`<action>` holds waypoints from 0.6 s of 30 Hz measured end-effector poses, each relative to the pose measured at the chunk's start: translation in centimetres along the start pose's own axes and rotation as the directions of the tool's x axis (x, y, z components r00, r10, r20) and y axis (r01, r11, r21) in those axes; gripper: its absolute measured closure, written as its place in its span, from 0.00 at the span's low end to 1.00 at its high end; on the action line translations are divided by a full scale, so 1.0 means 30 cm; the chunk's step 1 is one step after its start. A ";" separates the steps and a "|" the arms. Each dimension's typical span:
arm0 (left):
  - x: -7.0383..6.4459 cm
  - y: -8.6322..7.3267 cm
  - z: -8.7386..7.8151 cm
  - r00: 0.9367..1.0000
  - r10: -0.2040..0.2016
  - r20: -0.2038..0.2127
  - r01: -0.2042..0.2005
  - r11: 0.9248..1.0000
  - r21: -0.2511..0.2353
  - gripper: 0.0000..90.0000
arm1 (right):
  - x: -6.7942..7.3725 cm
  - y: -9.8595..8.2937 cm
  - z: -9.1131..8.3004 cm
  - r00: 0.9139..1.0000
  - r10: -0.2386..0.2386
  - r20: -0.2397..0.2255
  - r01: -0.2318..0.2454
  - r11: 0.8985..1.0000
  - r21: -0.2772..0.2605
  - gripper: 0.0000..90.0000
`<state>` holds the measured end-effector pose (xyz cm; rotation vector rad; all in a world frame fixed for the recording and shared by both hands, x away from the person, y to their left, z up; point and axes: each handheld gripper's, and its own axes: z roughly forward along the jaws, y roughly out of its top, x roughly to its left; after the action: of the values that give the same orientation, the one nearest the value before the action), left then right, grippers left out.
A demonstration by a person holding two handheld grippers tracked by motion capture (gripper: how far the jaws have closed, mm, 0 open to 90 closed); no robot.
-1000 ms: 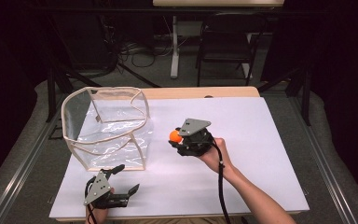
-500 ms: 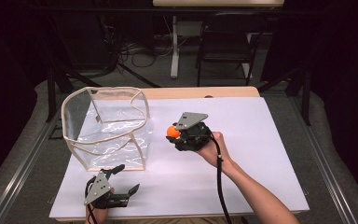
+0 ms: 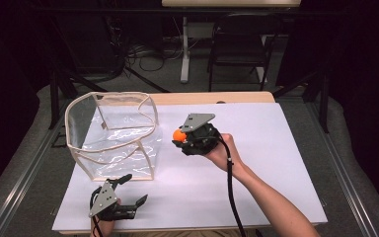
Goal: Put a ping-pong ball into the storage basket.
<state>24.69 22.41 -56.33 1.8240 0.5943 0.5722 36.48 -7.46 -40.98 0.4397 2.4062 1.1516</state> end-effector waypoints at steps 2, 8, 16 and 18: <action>0.000 0.000 0.000 1.000 0.000 0.001 0.000 1.000 0.000 0.17 | 0.001 0.011 0.002 1.000 -0.009 0.000 0.009 1.000 0.002 0.56; 0.000 0.000 -0.001 1.000 -0.001 0.000 0.001 1.000 -0.001 0.17 | -0.002 0.042 0.003 1.000 -0.017 -0.003 0.017 1.000 0.001 0.56; 0.000 0.000 -0.001 1.000 -0.002 0.002 0.002 1.000 -0.002 0.17 | -0.005 0.082 0.001 0.999 -0.034 0.001 0.034 0.999 0.008 0.56; 0.000 0.000 -0.001 1.000 -0.001 0.002 0.001 1.000 -0.003 0.17 | -0.008 0.092 0.001 0.999 -0.034 0.003 0.034 0.999 0.007 0.56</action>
<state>24.67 22.43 -56.33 1.8214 0.5933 0.5700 36.97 -5.89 -38.76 0.4012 2.4069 1.1276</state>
